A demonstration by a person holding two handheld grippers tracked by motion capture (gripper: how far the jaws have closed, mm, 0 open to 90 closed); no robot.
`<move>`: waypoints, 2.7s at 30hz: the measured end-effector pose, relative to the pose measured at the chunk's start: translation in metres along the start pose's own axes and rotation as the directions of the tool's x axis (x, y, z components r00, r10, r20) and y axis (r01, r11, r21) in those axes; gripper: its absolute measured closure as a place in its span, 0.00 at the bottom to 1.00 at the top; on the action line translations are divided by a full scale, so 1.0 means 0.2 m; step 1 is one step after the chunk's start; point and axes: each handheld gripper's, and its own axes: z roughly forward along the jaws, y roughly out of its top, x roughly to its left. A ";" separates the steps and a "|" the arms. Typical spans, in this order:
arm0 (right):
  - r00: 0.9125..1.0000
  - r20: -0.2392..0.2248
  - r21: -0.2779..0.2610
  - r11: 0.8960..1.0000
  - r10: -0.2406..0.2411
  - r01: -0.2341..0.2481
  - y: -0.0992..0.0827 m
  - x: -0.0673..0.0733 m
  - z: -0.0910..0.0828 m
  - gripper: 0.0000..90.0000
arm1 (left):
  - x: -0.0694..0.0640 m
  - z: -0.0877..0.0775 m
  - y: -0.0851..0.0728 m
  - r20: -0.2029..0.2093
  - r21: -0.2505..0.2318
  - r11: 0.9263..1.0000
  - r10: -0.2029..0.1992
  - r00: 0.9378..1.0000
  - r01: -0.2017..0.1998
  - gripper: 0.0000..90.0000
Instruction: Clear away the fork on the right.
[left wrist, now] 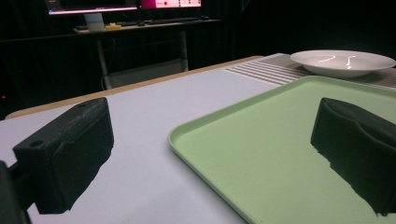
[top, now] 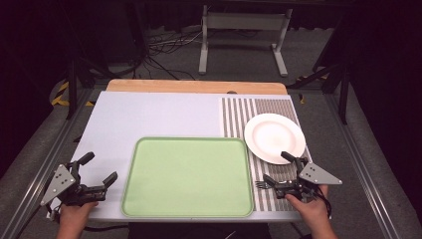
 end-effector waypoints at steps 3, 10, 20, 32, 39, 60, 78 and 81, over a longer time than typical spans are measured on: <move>1.000 -0.001 -0.001 1.000 -0.002 0.002 0.00 0.00 0.00 0.02 | 0.00 0.00 0.00 0.000 -0.002 1.000 -0.001 1.000 0.001 0.00; 1.000 -0.002 -0.003 1.000 -0.001 0.001 0.00 0.00 0.00 0.02 | 0.00 0.00 0.00 0.002 -0.003 1.000 -0.004 1.000 0.004 0.00; 1.000 -0.015 0.008 1.000 0.017 -0.017 0.02 -0.01 0.02 0.01 | 0.00 0.00 0.00 -0.002 -0.003 1.000 -0.005 1.000 0.005 0.00; 0.998 -0.064 0.107 0.994 0.016 -0.009 0.13 -0.06 0.04 0.01 | 0.00 -0.01 0.00 -0.005 0.000 1.000 -0.006 1.000 0.006 0.00; 0.989 -0.138 0.253 0.963 -0.055 0.089 0.20 -0.08 0.04 0.06 | 0.00 0.00 0.00 -0.006 0.000 1.000 -0.004 1.000 0.004 0.00; 0.918 -0.333 0.532 0.761 -0.213 0.370 0.37 -0.14 0.05 0.13 | 0.00 0.00 0.00 -0.008 0.004 1.000 -0.006 1.000 0.006 0.00; 0.863 -0.463 0.644 0.593 -0.201 0.484 0.37 -0.15 0.11 0.18 | 0.00 -0.01 0.00 -0.008 0.002 1.000 -0.002 1.000 0.002 0.00; 0.854 -0.485 0.649 0.577 -0.188 0.496 0.36 -0.15 0.11 0.19 | 0.00 0.00 0.00 -0.007 0.003 1.000 -0.001 1.000 0.001 0.00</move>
